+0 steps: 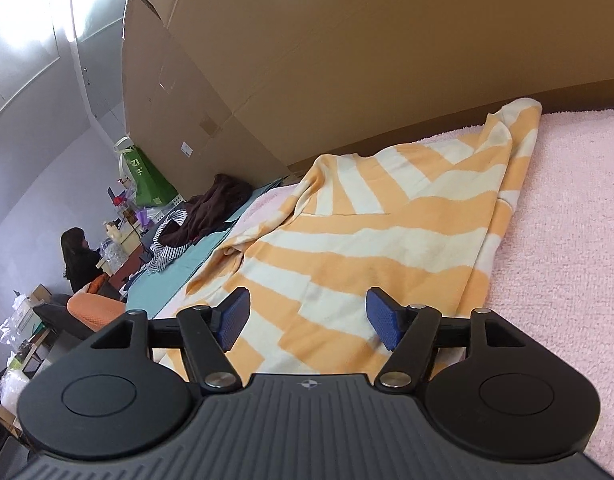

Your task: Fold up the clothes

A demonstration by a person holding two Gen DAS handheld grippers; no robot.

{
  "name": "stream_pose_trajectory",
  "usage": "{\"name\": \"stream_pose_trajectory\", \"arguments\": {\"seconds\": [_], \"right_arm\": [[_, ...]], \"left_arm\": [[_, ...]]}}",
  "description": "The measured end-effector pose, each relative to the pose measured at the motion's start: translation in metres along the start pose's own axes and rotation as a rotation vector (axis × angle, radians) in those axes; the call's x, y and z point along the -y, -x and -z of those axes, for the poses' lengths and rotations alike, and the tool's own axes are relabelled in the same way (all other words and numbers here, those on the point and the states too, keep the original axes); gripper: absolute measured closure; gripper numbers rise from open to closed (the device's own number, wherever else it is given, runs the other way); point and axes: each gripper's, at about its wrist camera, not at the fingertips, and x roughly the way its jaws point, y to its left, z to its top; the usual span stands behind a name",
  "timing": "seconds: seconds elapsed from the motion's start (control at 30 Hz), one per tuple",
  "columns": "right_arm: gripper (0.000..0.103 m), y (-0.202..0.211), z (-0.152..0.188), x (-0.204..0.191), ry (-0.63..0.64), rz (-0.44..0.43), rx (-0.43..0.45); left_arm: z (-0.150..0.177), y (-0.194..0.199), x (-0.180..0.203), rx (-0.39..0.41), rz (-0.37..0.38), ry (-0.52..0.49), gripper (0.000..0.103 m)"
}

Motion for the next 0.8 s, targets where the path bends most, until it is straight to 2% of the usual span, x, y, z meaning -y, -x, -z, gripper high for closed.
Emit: {"name": "stream_pose_trajectory", "arguments": {"seconds": [0.1,0.17,0.27,0.5,0.63,0.8], "right_arm": [[0.035,0.000,0.000,0.001,-0.003,-0.004,-0.003],[0.035,0.000,0.000,0.002,-0.011,-0.010,-0.004],[0.035,0.000,0.000,0.003,-0.025,-0.020,-0.005],[0.035,-0.002,-0.001,0.010,-0.066,-0.051,-0.003],[0.035,-0.001,-0.001,0.012,-0.076,-0.059,-0.002],[0.035,0.000,-0.001,0.013,-0.081,-0.063,-0.002]], "left_arm": [[0.008,-0.005,-0.001,-0.017,0.030,0.031,0.103],[0.013,-0.008,-0.001,-0.029,0.050,0.051,0.098],[0.019,-0.012,-0.003,-0.042,0.081,0.082,0.096],[0.019,-0.005,-0.021,-0.022,0.151,0.139,0.096],[0.007,0.024,-0.048,0.080,0.046,0.117,0.096],[0.016,0.054,-0.084,0.086,-0.040,0.193,0.097]]}}
